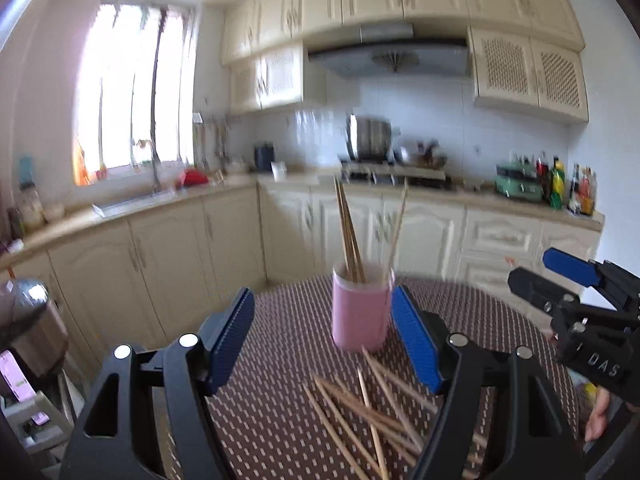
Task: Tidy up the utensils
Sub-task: 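Return both grippers to the pile and grasp another chopstick each, then lift the chopstick in each gripper above the pink cup and lower it in, then open both grippers to release the chopsticks into the pink cup, then lower both grippers to the loose chopsticks and close on one each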
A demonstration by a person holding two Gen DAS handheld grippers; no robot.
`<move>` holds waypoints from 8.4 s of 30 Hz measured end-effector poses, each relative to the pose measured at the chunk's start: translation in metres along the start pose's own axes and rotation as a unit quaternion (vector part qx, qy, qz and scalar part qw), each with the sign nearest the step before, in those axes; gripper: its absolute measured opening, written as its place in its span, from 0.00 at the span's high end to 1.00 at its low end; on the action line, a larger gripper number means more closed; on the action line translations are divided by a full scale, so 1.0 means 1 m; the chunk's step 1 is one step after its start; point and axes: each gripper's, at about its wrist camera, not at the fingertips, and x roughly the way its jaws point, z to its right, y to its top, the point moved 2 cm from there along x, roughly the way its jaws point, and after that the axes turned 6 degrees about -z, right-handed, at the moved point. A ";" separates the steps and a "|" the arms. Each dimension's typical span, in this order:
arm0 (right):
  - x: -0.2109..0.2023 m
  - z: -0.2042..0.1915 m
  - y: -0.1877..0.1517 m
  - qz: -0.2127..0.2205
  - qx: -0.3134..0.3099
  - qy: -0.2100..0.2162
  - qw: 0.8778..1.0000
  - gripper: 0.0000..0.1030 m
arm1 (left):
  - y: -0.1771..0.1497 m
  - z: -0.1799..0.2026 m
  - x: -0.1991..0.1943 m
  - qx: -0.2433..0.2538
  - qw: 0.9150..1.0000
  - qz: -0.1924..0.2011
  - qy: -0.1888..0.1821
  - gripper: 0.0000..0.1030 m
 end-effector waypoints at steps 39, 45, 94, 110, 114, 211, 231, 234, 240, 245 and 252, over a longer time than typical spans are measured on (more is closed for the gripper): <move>0.116 0.025 -0.076 -0.208 0.035 0.058 0.976 0.38 | -0.056 0.041 0.167 -0.036 0.962 -0.254 -0.088 0.94; 0.140 -0.002 -0.076 -0.251 -0.002 0.077 0.965 0.39 | -0.046 0.018 0.140 -0.058 0.969 -0.224 -0.089 0.94; 0.061 -0.013 0.052 -0.136 -0.003 0.148 0.980 0.94 | 0.036 -0.001 0.039 -0.028 0.986 -0.113 -0.122 0.94; 0.051 -0.001 0.098 -0.068 0.005 0.134 0.989 0.94 | 0.100 0.016 0.033 -0.010 0.990 -0.055 -0.126 0.94; 0.049 -0.001 0.117 -0.044 0.001 0.130 0.991 0.94 | 0.123 0.011 0.032 -0.017 0.994 -0.023 -0.110 0.94; 0.028 -0.016 0.049 0.030 0.022 0.031 0.999 0.46 | 0.045 -0.003 -0.018 -0.011 0.998 0.058 -0.001 0.34; 0.119 -0.061 -0.055 -0.199 -0.032 0.091 0.975 0.66 | -0.053 -0.069 0.056 -0.064 0.988 -0.143 0.004 0.34; 0.137 -0.071 -0.065 -0.238 -0.041 0.102 0.965 0.66 | -0.062 -0.073 0.065 -0.072 0.984 -0.162 -0.001 0.34; 0.154 -0.085 -0.075 -0.269 -0.056 0.117 0.954 0.67 | -0.073 -0.072 0.075 -0.078 0.979 -0.185 -0.017 0.34; 0.164 -0.089 -0.076 -0.280 -0.052 0.132 0.949 0.69 | -0.075 -0.065 0.087 -0.097 0.972 -0.208 -0.048 0.34; 0.161 -0.089 -0.077 -0.290 -0.063 0.147 0.944 0.71 | -0.076 -0.044 0.107 -0.102 0.963 -0.238 -0.069 0.36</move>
